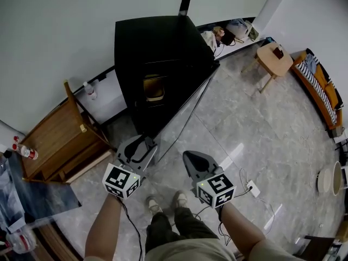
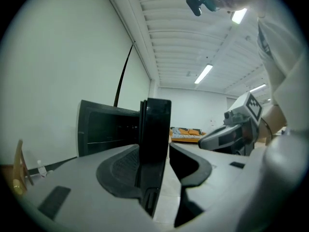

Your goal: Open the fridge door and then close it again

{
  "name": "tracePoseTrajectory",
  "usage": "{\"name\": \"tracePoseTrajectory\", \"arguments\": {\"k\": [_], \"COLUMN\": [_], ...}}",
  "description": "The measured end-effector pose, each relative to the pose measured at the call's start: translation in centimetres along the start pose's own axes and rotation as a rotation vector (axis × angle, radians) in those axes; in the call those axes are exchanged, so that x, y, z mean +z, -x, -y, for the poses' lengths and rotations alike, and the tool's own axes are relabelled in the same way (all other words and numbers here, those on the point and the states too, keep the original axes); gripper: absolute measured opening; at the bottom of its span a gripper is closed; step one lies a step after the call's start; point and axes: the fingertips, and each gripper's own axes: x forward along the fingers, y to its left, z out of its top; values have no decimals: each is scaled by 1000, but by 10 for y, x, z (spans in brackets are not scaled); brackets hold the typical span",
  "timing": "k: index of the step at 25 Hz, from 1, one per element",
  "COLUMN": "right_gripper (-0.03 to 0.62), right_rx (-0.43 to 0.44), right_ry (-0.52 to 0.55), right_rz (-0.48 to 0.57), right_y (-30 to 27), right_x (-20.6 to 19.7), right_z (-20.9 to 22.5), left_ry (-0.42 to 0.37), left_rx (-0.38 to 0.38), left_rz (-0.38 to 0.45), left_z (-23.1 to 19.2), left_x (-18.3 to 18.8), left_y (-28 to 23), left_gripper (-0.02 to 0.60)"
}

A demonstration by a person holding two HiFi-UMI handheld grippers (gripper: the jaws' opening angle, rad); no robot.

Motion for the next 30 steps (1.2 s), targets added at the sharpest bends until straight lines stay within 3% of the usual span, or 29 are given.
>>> {"name": "tracePoseTrajectory", "arguments": {"k": [4, 10, 18, 22, 30], "right_gripper": [-3, -3, -3, -3, -3], "right_rx": [-10, -20, -68, -108, -229], "right_ry": [-1, -1, -16, -34, -84], "right_rz": [4, 17, 11, 3, 19], "right_y": [11, 28, 56, 75, 126], "right_x": [3, 9, 2, -6, -20], "right_z": [0, -4, 2, 12, 50], "left_ry": [27, 47, 31, 32, -3], "left_rx": [9, -2, -71, -103, -244], "left_rz": [24, -6, -36, -48, -36], "left_z": [13, 33, 85, 118, 194], "left_x": [16, 19, 15, 13, 23], "left_y": [4, 5, -2, -13, -53], "left_gripper": [192, 179, 170, 137, 124]}}
